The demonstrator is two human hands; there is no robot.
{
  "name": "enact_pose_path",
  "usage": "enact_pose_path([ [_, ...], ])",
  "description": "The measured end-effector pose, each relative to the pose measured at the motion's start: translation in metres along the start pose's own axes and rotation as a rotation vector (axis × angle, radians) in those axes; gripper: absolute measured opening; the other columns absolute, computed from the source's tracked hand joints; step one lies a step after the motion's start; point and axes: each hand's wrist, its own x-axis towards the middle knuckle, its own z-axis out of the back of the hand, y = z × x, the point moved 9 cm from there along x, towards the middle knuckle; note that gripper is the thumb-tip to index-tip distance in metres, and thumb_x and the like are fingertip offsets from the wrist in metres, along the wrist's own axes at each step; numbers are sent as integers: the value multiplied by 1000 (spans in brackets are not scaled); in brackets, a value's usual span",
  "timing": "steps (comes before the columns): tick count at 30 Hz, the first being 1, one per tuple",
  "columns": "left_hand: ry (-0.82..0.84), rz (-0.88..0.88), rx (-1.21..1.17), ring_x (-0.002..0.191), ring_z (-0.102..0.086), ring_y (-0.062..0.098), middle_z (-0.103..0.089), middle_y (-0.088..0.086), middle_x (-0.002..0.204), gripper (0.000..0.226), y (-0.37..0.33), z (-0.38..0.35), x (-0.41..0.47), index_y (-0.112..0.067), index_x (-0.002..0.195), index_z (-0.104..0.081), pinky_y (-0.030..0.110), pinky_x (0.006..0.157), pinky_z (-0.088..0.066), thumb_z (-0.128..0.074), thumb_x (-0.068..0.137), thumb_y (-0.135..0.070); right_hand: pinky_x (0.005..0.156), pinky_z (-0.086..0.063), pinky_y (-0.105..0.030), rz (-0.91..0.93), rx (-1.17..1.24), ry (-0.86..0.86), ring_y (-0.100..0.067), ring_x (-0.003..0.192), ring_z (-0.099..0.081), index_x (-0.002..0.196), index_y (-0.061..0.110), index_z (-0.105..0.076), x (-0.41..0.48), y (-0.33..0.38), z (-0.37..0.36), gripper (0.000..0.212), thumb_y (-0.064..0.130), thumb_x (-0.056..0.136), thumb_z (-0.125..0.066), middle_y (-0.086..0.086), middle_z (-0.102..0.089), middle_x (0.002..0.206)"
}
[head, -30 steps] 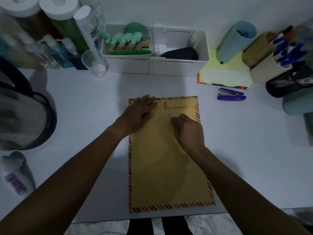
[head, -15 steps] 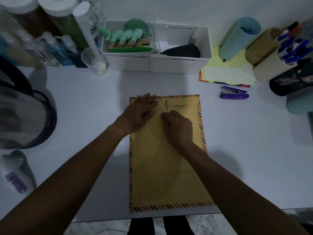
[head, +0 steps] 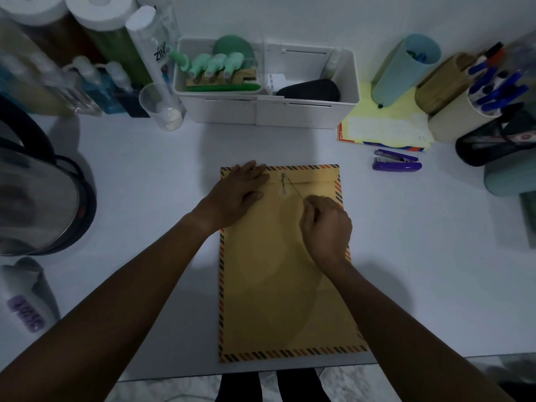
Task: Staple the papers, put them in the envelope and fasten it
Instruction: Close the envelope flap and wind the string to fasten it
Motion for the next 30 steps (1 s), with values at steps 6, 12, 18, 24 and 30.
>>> enact_pose_path([
  [6,-13,1,5,149,-12,17,-30,4,158,55,2,0,0,-12,147,-40,33,120,-2,-36,98,-36,68,-47,-25,194,16,112,-17,75,-67,104,17,-75,-9,29,-15,21,20,99,-55,-1,-74,92],
  [12,-15,1,-4,146,-9,11,-30,4,159,54,1,1,0,-13,147,-40,29,119,0,-37,98,-36,60,-40,-20,321,-69,106,-19,60,-66,94,12,-75,-10,55,-29,10,14,92,-66,-3,-72,84],
  [18,-12,2,-11,149,-12,18,-30,5,159,54,-1,3,-1,-12,147,-40,31,119,0,-37,98,-35,44,-46,-26,512,-337,176,-22,48,-61,96,7,-70,-15,69,-39,28,13,72,-83,-9,-70,85],
  [24,-22,-6,-18,150,-14,20,-30,5,159,50,0,3,0,-12,147,-40,37,121,-4,-42,100,-29,44,-47,-27,630,-343,146,-25,50,-59,100,2,-70,-15,50,-22,21,8,80,-74,-12,-66,81],
  [30,-25,-10,-14,150,-14,19,-30,4,159,50,1,1,-1,-13,148,-40,35,121,-2,-40,100,-30,42,-49,-27,590,-349,199,-25,50,-59,95,7,-72,-6,38,-21,18,3,77,-73,-9,-67,78],
])
